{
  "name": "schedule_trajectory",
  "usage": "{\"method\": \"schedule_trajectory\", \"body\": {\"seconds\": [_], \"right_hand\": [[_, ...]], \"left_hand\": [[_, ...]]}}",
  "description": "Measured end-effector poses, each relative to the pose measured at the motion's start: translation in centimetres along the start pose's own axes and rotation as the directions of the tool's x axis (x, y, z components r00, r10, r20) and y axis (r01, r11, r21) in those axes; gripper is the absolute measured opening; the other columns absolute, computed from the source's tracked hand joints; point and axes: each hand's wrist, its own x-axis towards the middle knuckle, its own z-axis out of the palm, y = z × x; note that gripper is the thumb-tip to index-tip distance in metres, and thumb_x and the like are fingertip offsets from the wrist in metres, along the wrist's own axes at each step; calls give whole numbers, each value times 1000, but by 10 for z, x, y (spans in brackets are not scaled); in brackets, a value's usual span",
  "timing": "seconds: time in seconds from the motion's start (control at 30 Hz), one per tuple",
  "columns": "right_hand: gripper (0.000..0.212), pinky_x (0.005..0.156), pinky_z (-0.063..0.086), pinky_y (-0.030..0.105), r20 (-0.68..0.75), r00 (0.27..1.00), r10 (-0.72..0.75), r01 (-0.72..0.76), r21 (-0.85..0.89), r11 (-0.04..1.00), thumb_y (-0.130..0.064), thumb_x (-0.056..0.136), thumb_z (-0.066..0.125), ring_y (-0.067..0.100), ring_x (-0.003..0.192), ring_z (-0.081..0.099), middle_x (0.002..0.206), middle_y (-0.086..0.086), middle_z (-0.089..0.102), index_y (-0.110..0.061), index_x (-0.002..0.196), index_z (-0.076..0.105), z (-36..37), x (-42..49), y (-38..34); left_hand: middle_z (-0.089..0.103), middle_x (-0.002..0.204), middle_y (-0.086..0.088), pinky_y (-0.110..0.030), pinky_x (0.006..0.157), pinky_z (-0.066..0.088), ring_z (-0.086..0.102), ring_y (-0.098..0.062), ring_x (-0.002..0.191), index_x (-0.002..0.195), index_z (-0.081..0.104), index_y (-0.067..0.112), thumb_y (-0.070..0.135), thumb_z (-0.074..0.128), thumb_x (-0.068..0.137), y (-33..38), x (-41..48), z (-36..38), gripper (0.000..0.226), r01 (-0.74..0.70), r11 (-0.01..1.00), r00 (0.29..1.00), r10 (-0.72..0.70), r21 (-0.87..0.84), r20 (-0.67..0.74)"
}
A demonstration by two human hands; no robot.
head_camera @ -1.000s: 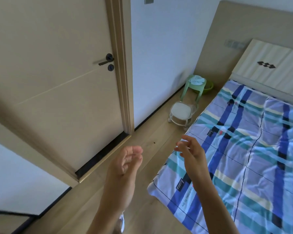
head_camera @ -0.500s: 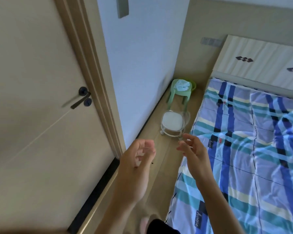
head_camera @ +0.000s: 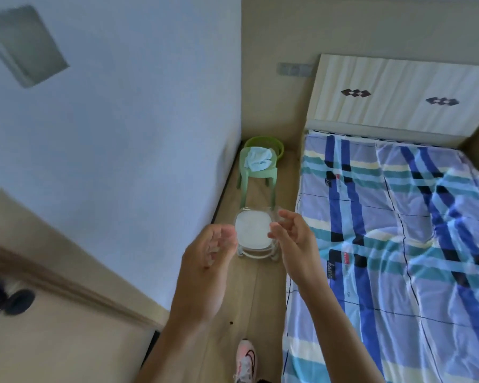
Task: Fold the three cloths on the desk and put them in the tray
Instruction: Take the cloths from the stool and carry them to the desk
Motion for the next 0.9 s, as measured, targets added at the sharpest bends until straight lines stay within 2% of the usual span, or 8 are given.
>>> {"method": "schedule_trajectory", "body": {"seconds": [0.07,0.2,0.3,0.43,0.5,0.63,0.77,0.9], "right_hand": [[26,83,55,28,-23,1000,4,-4,-15,1000,-24,97,60,18,100,69,107,-6,67,-29,122,56,-4,38,-6],[29,89,56,36,-64,998,18,-21,-42,999,-26,97,61,18,100,69,108,-9,66,-25,125,57,-9,107,-15],[31,90,54,36,-91,995,45,-51,-64,997,-28,96,61,15,100,68,107,-10,66,-24,127,56,-10,159,-17],[36,84,52,28,-112,991,67,-80,-116,990,-32,96,60,9,96,66,107,-5,69,-23,131,55,-9,231,-11],[38,88,53,28,-111,990,86,-101,-135,986,-33,96,60,8,99,66,108,-6,69,-22,132,54,-6,272,-4],[40,90,54,29,-113,981,159,-176,-163,971,-34,96,60,5,99,65,106,-9,69,-21,133,54,3,367,10],[41,89,54,26,-55,965,256,-262,-247,933,-36,95,63,2,98,64,107,-10,67,-22,133,55,14,462,28],[44,96,54,32,-26,945,327,-318,-315,894,-37,94,62,6,104,64,112,-8,67,-22,135,53,24,550,56]], "left_hand": [[72,100,15,-17,86,49,66,-2,101,102,68,28,32,57,94,3,44,15,14,-7,1000,999,7,-4,34],[71,100,16,-9,81,48,65,3,99,101,68,28,33,57,96,3,122,46,13,11,999,993,-15,34,116],[71,97,15,-9,77,48,64,6,93,101,68,29,25,58,99,-4,183,65,11,66,996,988,-73,54,138],[68,91,14,-18,76,45,59,10,78,103,68,24,25,58,98,-19,269,91,12,90,992,983,-102,84,153],[68,92,12,-18,76,46,59,10,76,103,68,23,26,58,98,-31,315,107,12,104,991,980,-117,87,159],[70,95,10,-9,72,43,62,10,80,100,68,22,27,58,97,-59,415,143,11,166,980,957,-187,110,223],[71,101,9,-21,79,46,65,0,96,102,67,23,32,58,97,-96,514,175,14,261,951,929,-294,164,226],[62,82,15,-17,66,40,58,7,75,93,60,18,36,56,96,-147,603,202,18,270,927,917,-330,259,225]]}}
